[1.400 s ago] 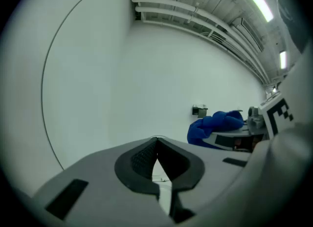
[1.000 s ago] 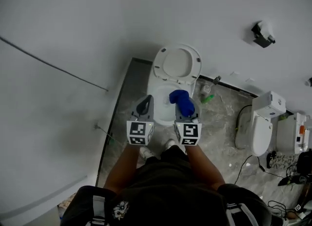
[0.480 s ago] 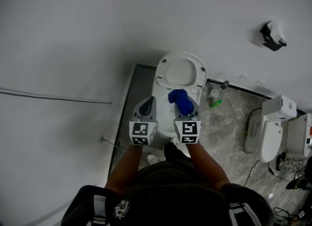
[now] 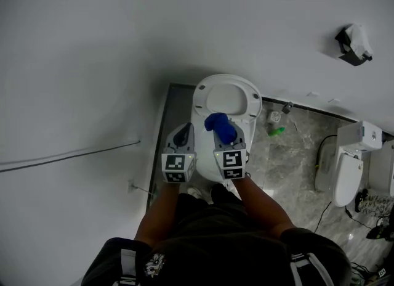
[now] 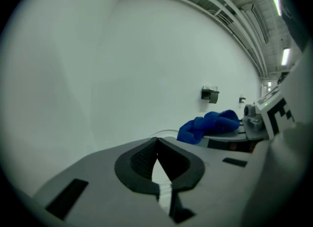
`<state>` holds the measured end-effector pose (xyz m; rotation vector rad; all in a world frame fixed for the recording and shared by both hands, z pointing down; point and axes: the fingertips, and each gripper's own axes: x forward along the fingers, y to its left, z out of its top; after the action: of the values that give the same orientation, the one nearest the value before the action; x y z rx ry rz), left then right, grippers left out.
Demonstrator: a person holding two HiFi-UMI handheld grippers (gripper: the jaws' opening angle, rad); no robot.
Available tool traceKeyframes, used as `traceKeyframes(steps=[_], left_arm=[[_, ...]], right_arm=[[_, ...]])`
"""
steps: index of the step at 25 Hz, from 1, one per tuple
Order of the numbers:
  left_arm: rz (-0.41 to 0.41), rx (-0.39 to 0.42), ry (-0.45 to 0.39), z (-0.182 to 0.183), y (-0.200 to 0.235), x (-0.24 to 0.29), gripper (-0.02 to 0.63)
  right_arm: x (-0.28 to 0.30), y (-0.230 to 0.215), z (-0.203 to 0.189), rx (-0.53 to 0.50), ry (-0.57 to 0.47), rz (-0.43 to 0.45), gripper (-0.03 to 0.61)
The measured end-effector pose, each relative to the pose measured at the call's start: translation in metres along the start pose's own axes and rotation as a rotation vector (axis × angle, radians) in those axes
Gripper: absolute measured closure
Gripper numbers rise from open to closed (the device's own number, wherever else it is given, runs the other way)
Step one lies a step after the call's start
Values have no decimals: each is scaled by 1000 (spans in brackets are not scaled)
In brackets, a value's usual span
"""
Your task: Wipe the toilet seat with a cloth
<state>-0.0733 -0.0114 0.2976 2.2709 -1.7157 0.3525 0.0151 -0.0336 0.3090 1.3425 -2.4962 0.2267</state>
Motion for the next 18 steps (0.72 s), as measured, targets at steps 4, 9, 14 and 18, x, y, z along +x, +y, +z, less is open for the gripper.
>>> traceKeyframes(steps=[4, 9, 14, 18], left_arm=[[-26, -10, 17, -5, 12, 28, 604], [-65, -22, 36, -13, 34, 68, 604], [-141, -47, 57, -23, 54, 103, 604], [-184, -45, 79, -37, 69, 135, 604]], right_arm=[[26, -9, -7, 6, 26, -26, 482], [68, -18, -23, 13, 84, -74, 482], [112, -20, -39, -1, 158, -121, 482], [145, -29, -53, 26, 198, -110, 482]])
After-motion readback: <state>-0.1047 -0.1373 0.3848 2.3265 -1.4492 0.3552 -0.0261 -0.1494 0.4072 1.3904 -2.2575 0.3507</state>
